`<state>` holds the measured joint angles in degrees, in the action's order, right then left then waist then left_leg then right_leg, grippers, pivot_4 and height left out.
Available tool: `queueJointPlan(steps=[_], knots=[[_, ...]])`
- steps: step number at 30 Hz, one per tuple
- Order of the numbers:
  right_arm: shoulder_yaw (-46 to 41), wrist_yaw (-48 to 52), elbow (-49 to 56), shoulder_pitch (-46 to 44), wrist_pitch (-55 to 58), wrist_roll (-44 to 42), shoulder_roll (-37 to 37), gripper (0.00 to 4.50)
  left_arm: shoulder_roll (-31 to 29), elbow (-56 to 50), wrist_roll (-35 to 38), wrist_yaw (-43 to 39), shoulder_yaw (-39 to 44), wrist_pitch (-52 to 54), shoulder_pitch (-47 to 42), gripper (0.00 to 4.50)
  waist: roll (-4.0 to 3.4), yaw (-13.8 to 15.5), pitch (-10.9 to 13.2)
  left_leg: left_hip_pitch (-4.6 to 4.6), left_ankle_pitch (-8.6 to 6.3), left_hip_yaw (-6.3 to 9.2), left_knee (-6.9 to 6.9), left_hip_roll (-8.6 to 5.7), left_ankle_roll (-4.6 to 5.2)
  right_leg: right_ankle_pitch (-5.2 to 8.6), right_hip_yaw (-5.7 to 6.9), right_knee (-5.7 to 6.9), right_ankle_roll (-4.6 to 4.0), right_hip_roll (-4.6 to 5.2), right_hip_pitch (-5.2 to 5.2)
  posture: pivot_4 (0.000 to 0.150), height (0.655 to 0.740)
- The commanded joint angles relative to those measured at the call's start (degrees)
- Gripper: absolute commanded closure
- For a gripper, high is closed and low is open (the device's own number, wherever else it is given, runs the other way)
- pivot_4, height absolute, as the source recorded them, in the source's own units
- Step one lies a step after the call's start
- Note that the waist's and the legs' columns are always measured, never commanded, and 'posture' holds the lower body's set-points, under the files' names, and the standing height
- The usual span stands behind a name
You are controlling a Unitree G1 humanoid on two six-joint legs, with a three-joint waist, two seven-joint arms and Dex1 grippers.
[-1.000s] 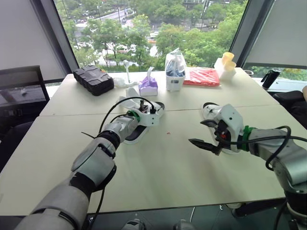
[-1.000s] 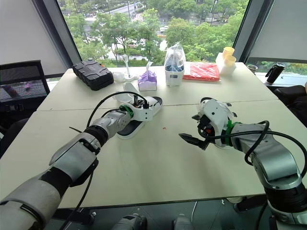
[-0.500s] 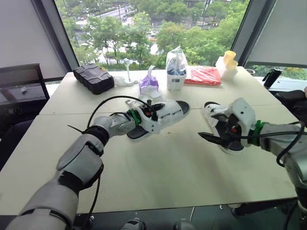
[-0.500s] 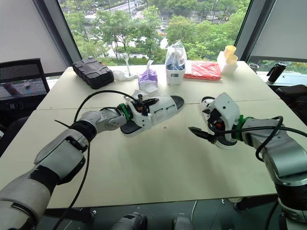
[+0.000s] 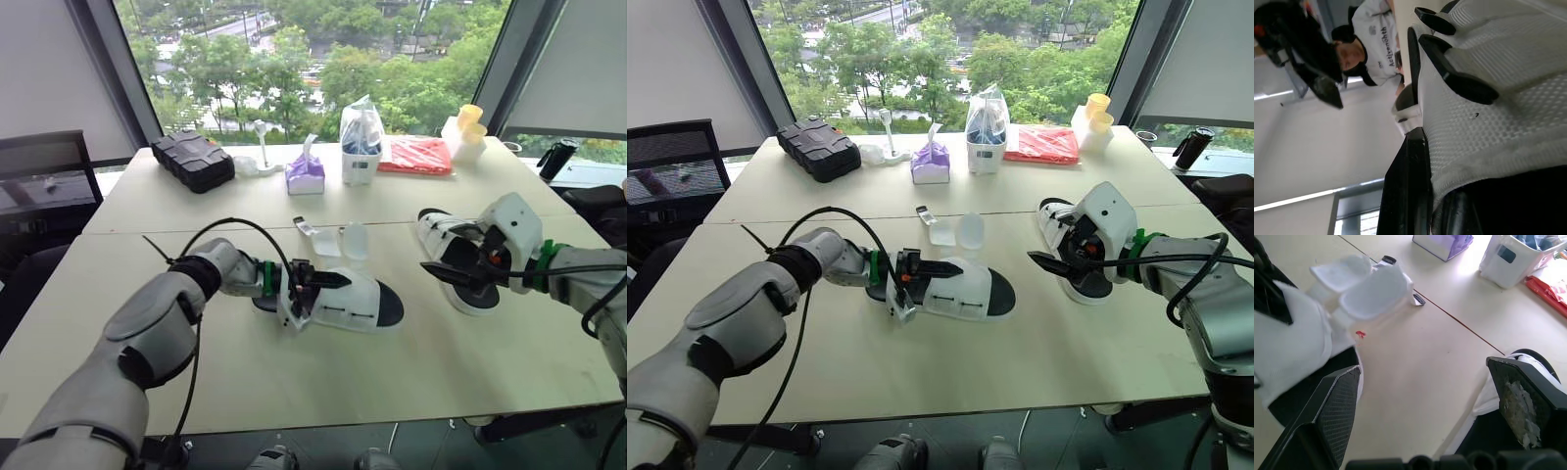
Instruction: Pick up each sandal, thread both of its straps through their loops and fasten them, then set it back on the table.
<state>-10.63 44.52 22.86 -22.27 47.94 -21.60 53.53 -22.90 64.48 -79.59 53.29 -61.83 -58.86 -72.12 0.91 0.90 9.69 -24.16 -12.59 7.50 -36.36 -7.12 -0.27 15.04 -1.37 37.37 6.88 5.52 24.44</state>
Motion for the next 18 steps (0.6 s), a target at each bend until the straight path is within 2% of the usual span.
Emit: queueJointPlan(steps=[1, 5, 16, 18], knots=[[-1.28, -0.52, 1.74, -0.42, -0.4, -0.5, 0.63, 0.0, 1.65, 3.63, 0.24, 2.9, 0.03, 5.03, -1.66, 4.47, -0.01, -0.02, 0.0, 0.0, 0.0, 0.0, -0.04, 0.0, 0.01, 0.0, 0.0, 0.03, 0.01, 0.0, -0.01, 0.15, 0.74], [-1.18, -0.66, 1.9, -0.08, -0.44, -0.45, 0.67, 0.0, 3.19, 6.57, 2.32, 0.41, 1.12, 8.02, -1.42, 4.47, -0.01, 0.05, -0.01, 0.0, -0.03, 0.0, -0.25, 0.0, 0.06, 0.0, 0.02, 0.15, 0.02, 0.0, -0.08, 0.15, 0.74], [0.42, -0.31, 0.98, -0.94, -1.21, 0.06, 0.88, 0.0, 3.98, 8.49, 5.43, -6.91, 0.6, 6.58, 0.23, 4.47, -0.03, 0.02, -0.05, 0.0, -0.13, 0.0, -0.67, -0.01, 0.2, -0.06, 0.05, 0.22, 0.12, 0.01, -0.26, 0.15, 0.74], [0.44, -0.24, 0.98, -0.99, -1.26, -0.03, 0.85, 0.0, 3.73, 8.27, 6.18, -7.39, 0.77, 6.17, 0.51, 3.8, -0.02, -0.02, -0.05, 0.0, -0.13, 0.0, -0.7, -0.01, 0.2, -0.06, 0.04, 0.22, 0.14, 0.02, -0.28, 0.15, 0.74]])
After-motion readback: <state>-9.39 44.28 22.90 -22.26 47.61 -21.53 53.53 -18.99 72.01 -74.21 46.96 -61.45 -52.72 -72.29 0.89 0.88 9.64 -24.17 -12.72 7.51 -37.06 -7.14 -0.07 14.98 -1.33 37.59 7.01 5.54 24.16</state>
